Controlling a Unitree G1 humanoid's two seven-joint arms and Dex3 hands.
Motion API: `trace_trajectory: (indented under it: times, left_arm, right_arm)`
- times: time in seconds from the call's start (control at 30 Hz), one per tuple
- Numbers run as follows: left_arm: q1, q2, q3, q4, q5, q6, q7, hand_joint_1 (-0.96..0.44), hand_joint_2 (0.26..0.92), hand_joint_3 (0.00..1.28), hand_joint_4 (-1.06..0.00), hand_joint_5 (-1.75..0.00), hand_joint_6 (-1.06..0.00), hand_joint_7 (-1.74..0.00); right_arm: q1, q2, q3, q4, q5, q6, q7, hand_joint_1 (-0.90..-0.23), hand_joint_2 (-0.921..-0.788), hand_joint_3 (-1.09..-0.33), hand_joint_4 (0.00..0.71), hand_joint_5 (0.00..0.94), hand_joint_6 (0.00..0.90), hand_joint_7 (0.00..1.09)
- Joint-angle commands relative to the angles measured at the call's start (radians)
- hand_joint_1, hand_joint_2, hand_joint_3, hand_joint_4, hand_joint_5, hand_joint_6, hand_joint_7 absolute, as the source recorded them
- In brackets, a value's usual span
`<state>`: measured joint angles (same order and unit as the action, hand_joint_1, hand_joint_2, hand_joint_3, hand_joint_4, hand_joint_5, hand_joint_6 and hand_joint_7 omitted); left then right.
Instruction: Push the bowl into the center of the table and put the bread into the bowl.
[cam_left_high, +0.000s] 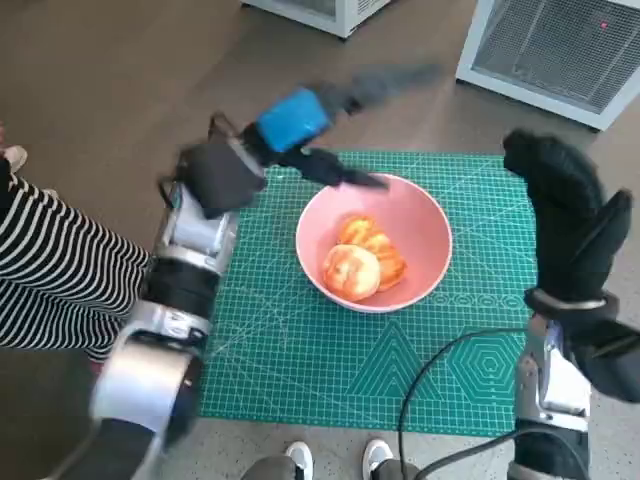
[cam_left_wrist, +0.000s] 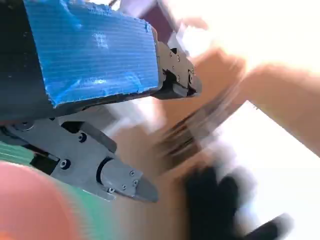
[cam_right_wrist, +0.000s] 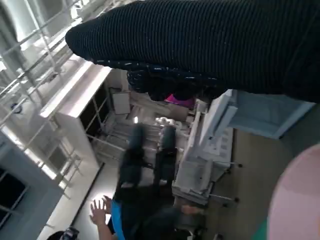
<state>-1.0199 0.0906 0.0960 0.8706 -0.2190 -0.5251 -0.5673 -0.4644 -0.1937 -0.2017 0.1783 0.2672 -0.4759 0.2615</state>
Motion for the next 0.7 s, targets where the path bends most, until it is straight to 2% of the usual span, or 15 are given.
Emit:
trace_trajectory:
  times: [0.03, 0.2, 0.43, 0.7]
  left_arm:
    - [0.105, -0.051, 0.054, -0.095, -0.111, 0.055, -0.018, -0.7, 0.92, 0.39, -0.15, 0.0, -0.27, 0.0]
    - [0.174, -0.06, 0.049, -0.184, -0.13, 0.098, -0.014, -0.68, 0.921, 0.5, -0.1, 0.0, -0.22, 0.0]
    - [0.248, -0.074, 0.048, -0.256, -0.115, 0.091, 0.023, -0.7, 0.921, 0.54, -0.06, 0.0, -0.18, 0.0]
    - [0.27, -0.068, 0.035, -0.284, -0.09, 0.067, 0.04, -0.7, 0.921, 0.58, -0.05, 0.0, -0.17, 0.0]
  right_arm:
    - [-0.025, -0.011, 0.001, -0.014, -0.026, 0.045, -0.028, -0.68, -0.921, -0.737, 0.144, 0.0, 0.058, 0.48]
    - [-0.044, -0.009, 0.004, -0.008, -0.033, 0.055, -0.036, -0.68, -0.921, -0.744, 0.144, 0.0, 0.056, 0.49]
    - [-0.061, -0.001, 0.004, 0.018, -0.033, 0.045, -0.031, -0.692, -0.921, -0.744, 0.147, 0.002, 0.054, 0.49]
    - [-0.074, -0.004, 0.005, 0.055, -0.033, 0.033, -0.023, -0.692, -0.921, -0.733, 0.152, 0.003, 0.053, 0.5]
